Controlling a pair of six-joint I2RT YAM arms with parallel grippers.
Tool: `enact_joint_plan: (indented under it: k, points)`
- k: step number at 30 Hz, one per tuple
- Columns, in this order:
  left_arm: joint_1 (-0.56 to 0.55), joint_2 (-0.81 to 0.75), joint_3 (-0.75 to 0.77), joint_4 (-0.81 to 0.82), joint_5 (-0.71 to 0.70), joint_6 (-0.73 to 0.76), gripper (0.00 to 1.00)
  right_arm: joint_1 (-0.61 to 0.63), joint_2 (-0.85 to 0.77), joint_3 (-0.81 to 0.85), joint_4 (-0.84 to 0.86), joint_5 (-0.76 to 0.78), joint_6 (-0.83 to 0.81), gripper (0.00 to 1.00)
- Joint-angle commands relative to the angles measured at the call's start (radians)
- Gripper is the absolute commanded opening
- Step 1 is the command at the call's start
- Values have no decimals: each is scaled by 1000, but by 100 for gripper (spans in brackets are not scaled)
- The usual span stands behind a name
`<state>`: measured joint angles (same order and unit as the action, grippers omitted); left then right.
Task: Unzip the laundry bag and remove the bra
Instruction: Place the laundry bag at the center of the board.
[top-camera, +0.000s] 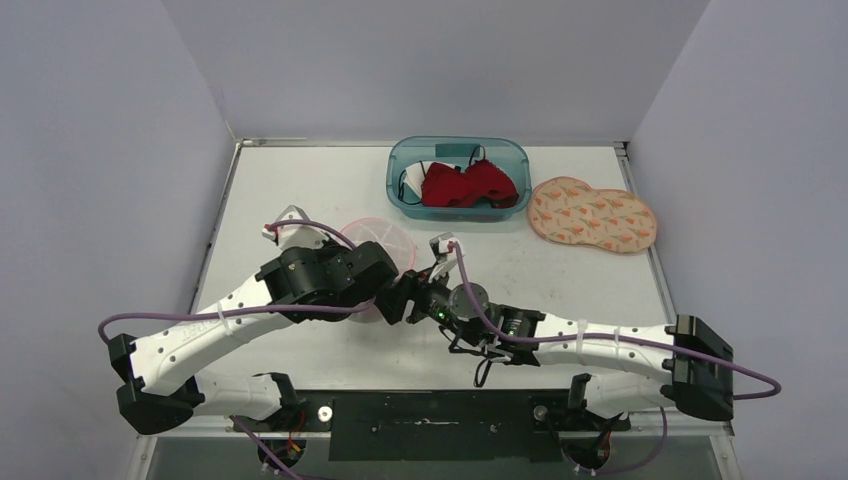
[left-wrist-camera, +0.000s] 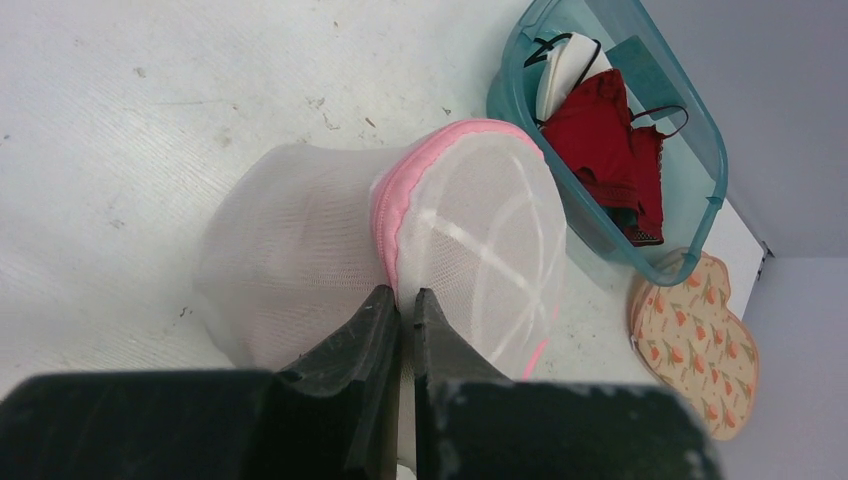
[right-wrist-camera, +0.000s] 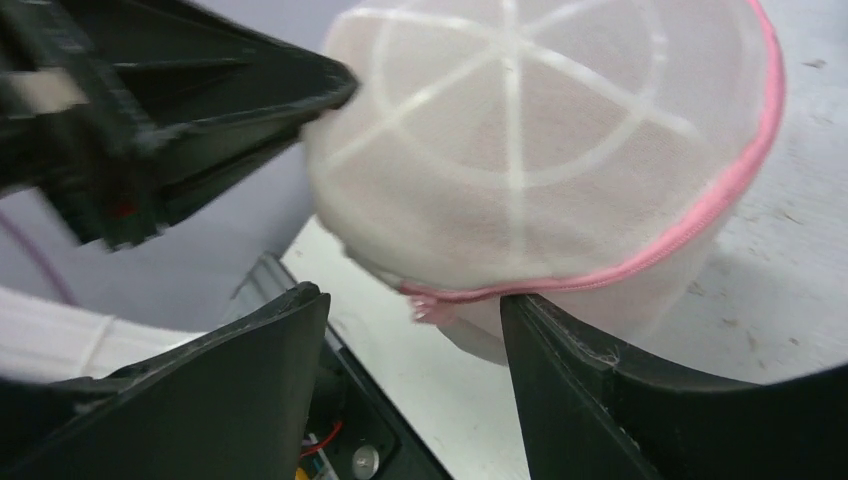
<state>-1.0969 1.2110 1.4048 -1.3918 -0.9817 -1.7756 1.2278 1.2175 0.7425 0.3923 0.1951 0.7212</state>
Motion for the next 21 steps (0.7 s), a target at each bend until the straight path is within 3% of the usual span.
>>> enact_joint_plan:
  k: [1,8,10,16,21]
  points:
    - [-4,-23,10,63,-33,13,0,-2,58,82,-242,193,43,62]
    - [-3,-57,-4,52,-49,10,0,-71,-97,-34,-372,293,90,56]
    - [-3,-60,-7,58,-48,13,0,-77,-158,-83,-314,265,55,57]
    - [-4,-46,6,66,-25,16,0,-68,-222,-166,4,-83,-68,73]
    - [-4,-44,14,69,-5,12,0,-70,-189,-184,211,-275,-34,75]
